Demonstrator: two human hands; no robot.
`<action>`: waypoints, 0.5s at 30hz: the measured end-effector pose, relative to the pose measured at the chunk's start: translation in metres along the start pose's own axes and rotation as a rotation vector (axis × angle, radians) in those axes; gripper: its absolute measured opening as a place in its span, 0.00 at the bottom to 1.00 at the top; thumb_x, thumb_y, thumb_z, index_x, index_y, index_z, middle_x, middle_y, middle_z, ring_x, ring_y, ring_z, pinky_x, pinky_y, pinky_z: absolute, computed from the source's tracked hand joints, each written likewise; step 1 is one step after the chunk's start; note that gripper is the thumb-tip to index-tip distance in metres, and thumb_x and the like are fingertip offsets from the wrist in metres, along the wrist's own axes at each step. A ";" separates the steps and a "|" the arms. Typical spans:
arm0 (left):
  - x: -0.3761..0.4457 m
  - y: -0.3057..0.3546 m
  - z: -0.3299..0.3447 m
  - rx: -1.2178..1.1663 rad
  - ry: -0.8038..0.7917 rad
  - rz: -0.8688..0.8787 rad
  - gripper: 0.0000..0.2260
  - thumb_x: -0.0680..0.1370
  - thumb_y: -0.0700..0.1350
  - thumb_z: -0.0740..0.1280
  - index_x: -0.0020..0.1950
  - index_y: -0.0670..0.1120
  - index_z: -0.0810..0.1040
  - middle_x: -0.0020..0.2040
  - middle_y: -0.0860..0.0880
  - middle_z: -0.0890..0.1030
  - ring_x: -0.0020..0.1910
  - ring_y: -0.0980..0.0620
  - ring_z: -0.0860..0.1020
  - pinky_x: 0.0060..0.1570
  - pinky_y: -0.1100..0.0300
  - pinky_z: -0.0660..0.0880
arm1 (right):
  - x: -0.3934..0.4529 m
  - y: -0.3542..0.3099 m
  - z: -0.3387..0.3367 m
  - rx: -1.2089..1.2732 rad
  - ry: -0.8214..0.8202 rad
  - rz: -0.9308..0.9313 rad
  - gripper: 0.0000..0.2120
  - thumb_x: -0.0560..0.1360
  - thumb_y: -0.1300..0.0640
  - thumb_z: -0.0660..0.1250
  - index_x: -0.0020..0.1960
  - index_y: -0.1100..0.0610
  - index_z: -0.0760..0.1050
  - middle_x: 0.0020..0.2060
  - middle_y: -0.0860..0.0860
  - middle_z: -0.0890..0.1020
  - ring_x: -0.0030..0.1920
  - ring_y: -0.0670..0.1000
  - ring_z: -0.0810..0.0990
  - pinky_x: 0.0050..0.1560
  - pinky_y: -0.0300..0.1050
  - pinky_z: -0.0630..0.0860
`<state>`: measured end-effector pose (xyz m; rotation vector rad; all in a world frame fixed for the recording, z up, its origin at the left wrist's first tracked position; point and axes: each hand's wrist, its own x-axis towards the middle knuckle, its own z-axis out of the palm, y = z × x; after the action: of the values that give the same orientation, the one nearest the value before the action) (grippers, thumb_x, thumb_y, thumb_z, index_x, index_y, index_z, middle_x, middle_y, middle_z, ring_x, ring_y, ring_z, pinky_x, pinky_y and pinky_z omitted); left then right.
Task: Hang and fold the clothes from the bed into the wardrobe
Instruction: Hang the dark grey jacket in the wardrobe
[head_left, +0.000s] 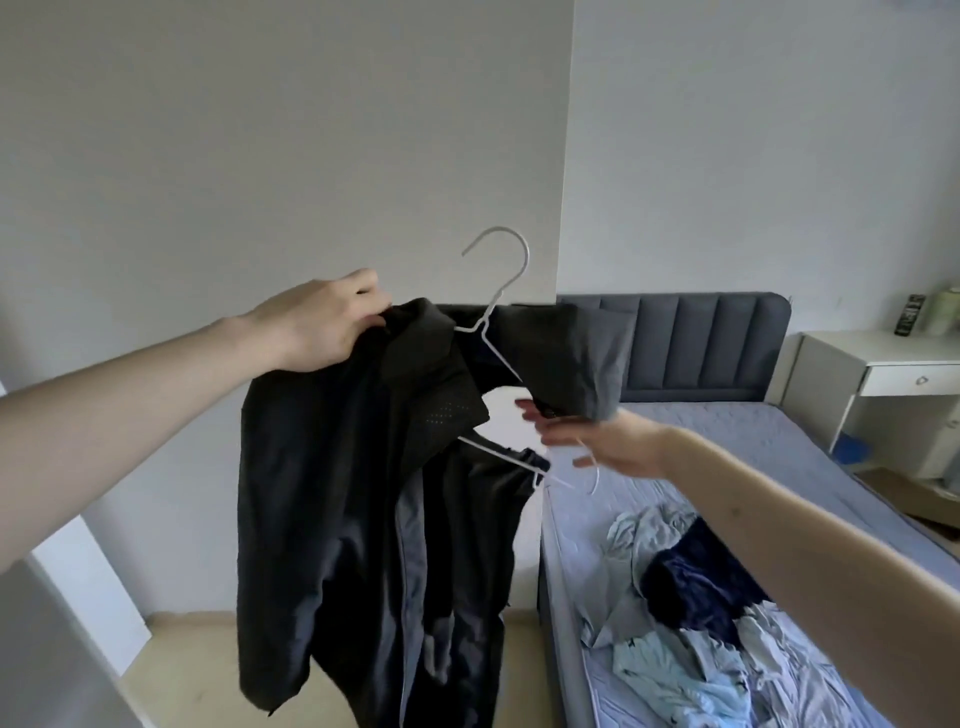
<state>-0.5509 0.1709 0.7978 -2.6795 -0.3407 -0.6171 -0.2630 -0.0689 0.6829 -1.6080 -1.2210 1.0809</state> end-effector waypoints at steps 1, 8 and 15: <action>0.000 0.001 -0.001 0.006 -0.008 0.013 0.07 0.83 0.51 0.58 0.50 0.50 0.72 0.48 0.54 0.66 0.31 0.44 0.72 0.32 0.49 0.72 | 0.004 0.011 0.008 0.031 -0.030 0.027 0.26 0.82 0.61 0.66 0.77 0.46 0.68 0.72 0.46 0.76 0.69 0.52 0.78 0.72 0.61 0.69; -0.007 -0.004 -0.007 0.060 -0.010 0.064 0.04 0.83 0.47 0.62 0.51 0.49 0.74 0.48 0.52 0.69 0.31 0.42 0.72 0.30 0.52 0.71 | 0.017 0.107 0.042 0.052 -0.122 0.183 0.38 0.75 0.71 0.69 0.78 0.43 0.67 0.74 0.45 0.73 0.70 0.52 0.77 0.73 0.59 0.72; -0.010 -0.011 -0.031 0.128 -0.038 0.114 0.07 0.82 0.48 0.60 0.50 0.46 0.74 0.49 0.49 0.71 0.33 0.40 0.74 0.32 0.50 0.73 | 0.059 0.173 0.151 0.224 0.151 0.248 0.41 0.69 0.47 0.81 0.78 0.52 0.68 0.72 0.48 0.75 0.67 0.49 0.77 0.53 0.40 0.78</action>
<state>-0.5748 0.1666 0.8221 -2.5698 -0.2280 -0.4942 -0.3508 -0.0269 0.4670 -1.6607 -0.7869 1.1802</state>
